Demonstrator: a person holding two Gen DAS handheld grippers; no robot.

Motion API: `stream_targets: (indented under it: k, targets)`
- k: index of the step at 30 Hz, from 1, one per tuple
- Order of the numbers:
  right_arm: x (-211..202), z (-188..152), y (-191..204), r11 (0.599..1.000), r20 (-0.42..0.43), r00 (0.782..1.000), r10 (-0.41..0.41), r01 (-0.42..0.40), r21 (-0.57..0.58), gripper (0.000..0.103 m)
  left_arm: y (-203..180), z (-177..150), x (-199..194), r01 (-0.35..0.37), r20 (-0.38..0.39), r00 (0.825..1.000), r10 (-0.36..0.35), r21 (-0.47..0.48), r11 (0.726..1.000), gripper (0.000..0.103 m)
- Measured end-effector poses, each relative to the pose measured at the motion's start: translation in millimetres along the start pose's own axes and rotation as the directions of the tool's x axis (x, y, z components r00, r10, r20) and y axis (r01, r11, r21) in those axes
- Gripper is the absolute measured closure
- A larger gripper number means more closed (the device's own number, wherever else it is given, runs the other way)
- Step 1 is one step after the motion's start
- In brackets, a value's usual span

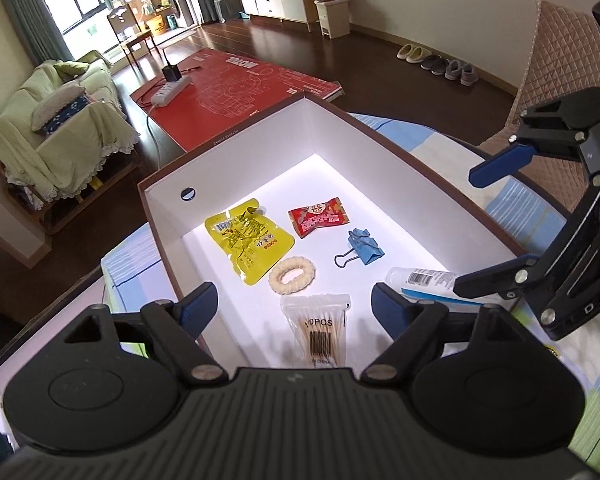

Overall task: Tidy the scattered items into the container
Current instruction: 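Move both tools back from the box toward the pile of items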

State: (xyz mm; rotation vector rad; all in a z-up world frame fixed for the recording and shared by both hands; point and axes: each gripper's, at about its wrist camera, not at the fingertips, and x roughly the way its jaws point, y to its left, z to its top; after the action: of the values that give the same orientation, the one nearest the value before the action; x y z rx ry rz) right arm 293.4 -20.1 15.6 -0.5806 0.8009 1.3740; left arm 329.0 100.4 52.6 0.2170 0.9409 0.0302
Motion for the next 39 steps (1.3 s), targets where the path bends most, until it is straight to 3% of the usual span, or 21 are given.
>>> stream_targets:
  k: [5, 39]
  targets:
    - [-16.5, -5.7, 8.2, 1.0, 0.02, 1.0, -0.009, 0.009, 0.006, 0.012, -7.2, -3.6, -17.5, -0.017, 0.018, 1.0, 0.017, 0.0, 1.0, 0.015]
    - [-103.2, -54.4, 63.0, 0.998, 0.114, 0.992, -0.058, 0.058, -0.002, 0.012, -50.4, -52.6, -105.6, -0.051, 0.095, 0.994, 0.051, 0.002, 0.999, 0.013]
